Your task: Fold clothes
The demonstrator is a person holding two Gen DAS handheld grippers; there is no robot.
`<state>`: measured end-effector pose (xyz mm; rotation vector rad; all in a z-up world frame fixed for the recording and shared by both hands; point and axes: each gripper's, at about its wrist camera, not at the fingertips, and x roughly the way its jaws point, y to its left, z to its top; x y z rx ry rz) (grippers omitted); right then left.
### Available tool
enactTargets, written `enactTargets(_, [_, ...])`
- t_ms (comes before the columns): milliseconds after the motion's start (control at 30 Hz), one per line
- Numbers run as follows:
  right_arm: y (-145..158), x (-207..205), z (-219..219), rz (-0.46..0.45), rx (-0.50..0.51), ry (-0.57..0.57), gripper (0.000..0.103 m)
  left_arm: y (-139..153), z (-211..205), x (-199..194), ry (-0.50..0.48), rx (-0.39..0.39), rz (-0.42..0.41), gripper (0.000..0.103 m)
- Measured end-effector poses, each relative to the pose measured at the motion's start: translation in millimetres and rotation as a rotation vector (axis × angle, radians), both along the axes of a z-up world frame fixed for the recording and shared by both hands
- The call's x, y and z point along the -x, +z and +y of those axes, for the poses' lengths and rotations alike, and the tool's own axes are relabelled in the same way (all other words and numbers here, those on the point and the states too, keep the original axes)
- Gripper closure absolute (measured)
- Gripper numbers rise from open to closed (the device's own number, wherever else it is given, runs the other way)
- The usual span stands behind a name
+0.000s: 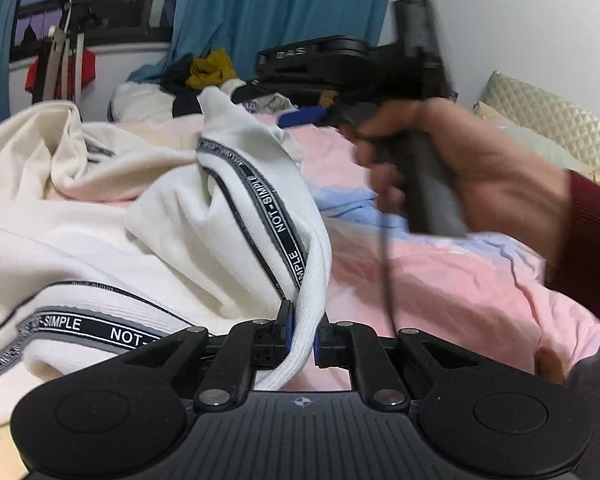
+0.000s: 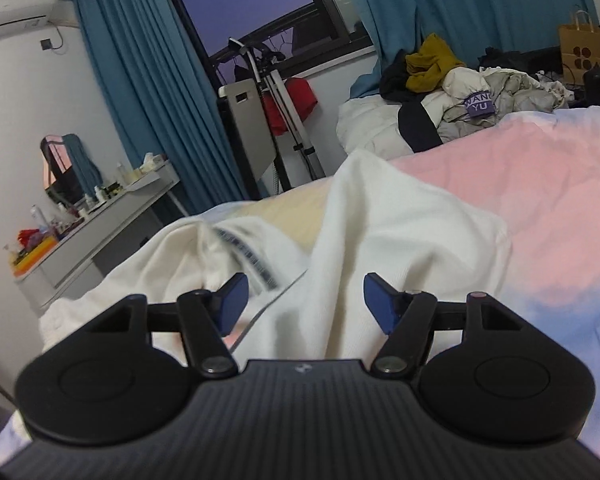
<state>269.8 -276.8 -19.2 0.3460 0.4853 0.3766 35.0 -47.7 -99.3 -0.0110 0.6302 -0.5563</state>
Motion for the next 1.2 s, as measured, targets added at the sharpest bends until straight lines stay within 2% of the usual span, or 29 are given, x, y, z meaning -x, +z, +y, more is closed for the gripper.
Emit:
enactTargets(100, [-10, -34, 0, 0.017, 0.025, 0.009, 0.051, -3, 0, -4, -0.017, 0.010, -0.017, 0.093])
enactTargets(167, [-16, -48, 4, 0.013, 0.024, 0.028, 0.065, -6, 0, -7, -0.028, 0.014, -0.021, 0.093])
enactTargets(200, [-19, -54, 6, 0.010, 0.024, 0.037, 0.068, -9, 1, -9, -0.031, 0.017, -0.016, 0.093])
enactTargets(333, [-32, -74, 15, 0.002, 0.044, 0.069, 0.093, -14, 1, -21, -0.040, 0.034, 0.007, 0.093])
enactTargets(433, [-31, -70, 9, -0.023, 0.060, 0.036, 0.095, -14, 2, -22, -0.040, 0.044, 0.004, 0.093])
enactTargets(567, [-13, -59, -20, -0.040, -0.037, -0.031, 0.096, -4, 5, -17, -0.042, 0.088, -0.043, 0.093])
enactTargets(767, [21, 11, -92, -0.138, -0.164, -0.222, 0.096, 19, 17, -4, -0.026, 0.169, -0.138, 0.092])
enactTargets(833, [24, 38, -123, -0.140, -0.235, -0.304, 0.096, 24, 18, -1, -0.028, 0.184, -0.152, 0.090])
enactTargets(900, [22, 62, -155, -0.104, -0.331, -0.384, 0.096, 27, 17, 2, -0.032, 0.183, -0.160, 0.089])
enactTargets(933, [18, 73, -165, -0.070, -0.347, -0.420, 0.096, 27, 15, 4, -0.033, 0.177, -0.160, 0.089])
enactTargets(1033, [-6, 105, -192, 0.092, -0.403, -0.523, 0.096, 23, 14, 6, -0.037, 0.148, -0.143, 0.089])
enactTargets(1200, [-76, 146, -224, 0.368, -0.745, -0.615, 0.096, 14, 13, 15, -0.029, 0.096, -0.111, 0.088])
